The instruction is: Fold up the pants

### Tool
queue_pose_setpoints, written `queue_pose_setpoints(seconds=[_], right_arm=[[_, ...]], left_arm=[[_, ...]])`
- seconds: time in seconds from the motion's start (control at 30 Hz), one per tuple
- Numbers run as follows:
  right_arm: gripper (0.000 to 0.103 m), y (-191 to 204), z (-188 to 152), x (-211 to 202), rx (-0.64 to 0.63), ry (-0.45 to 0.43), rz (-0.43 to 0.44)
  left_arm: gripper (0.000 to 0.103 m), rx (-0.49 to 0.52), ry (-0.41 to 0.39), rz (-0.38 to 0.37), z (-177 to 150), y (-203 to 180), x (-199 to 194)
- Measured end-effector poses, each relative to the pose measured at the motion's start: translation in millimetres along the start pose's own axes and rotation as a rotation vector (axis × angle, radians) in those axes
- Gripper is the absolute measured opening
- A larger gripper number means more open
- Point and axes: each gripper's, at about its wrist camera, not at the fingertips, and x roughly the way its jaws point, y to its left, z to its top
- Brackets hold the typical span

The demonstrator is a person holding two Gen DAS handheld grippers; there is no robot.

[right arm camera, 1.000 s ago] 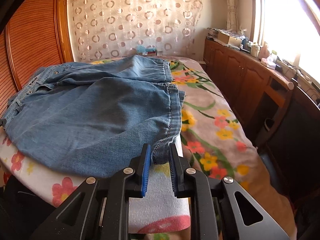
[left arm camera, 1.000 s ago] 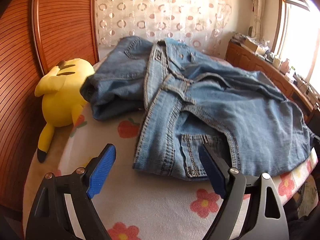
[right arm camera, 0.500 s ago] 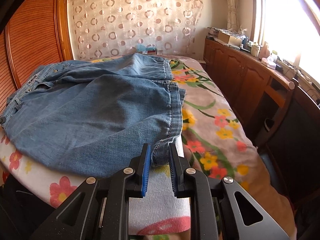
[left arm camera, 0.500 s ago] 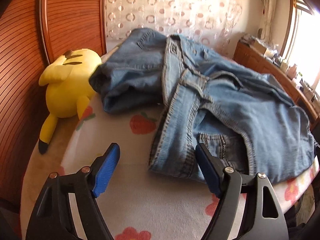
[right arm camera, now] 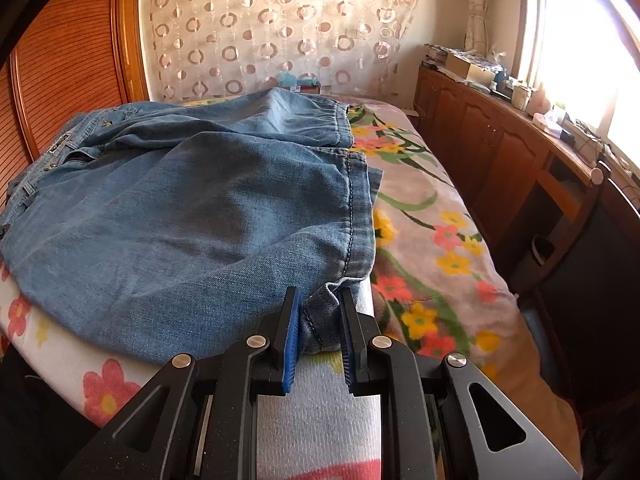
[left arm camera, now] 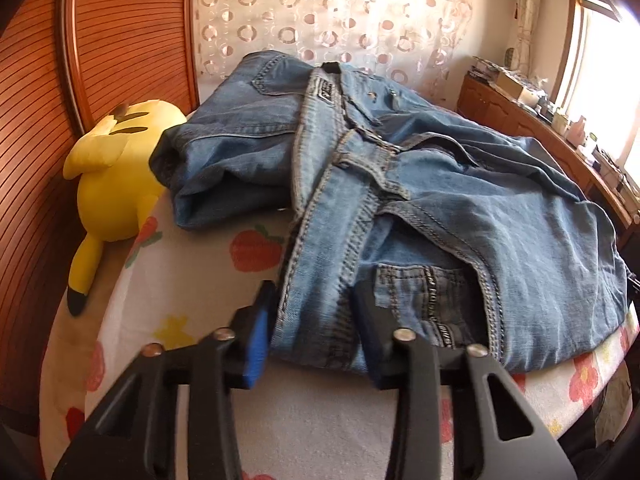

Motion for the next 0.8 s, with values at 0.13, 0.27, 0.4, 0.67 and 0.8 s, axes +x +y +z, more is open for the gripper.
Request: queue_pose_setpoints(seconds=[0.13, 0.27, 0.4, 0.67, 0.8], right_arm=[[0.011, -2.1, -1.0, -1.5, -0.006, 0.004, 0.007], [0.009, -7.2, 4.9, -13.6, 0.006, -0.027, 0.007], [0.008, -16.3, 12.4, -31.3, 0.018, -0.076, 0.02], [0.007, -30.8, 30.7, -70.2, 0.017, -0.175, 0.029], [0.007, -30.1, 31.7, -94.2, 0.0, -0.233, 0.036]], left_arm=[[0.022, 0.012, -0.014, -0.02, 1.9, -4.1, -9.1], [0.017, 0.018, -0.06, -0.028, 7.7, -8.4, -29.3], [0.016, 0.042, -0.094, -0.033, 15.8, -18.5, -50.0], [0.015, 0.066, -0.211, -0.046, 37.9, -34.3, -100.2], [0.014, 0.063, -0.247, -0.054, 41.7, -33.8, -119.3]])
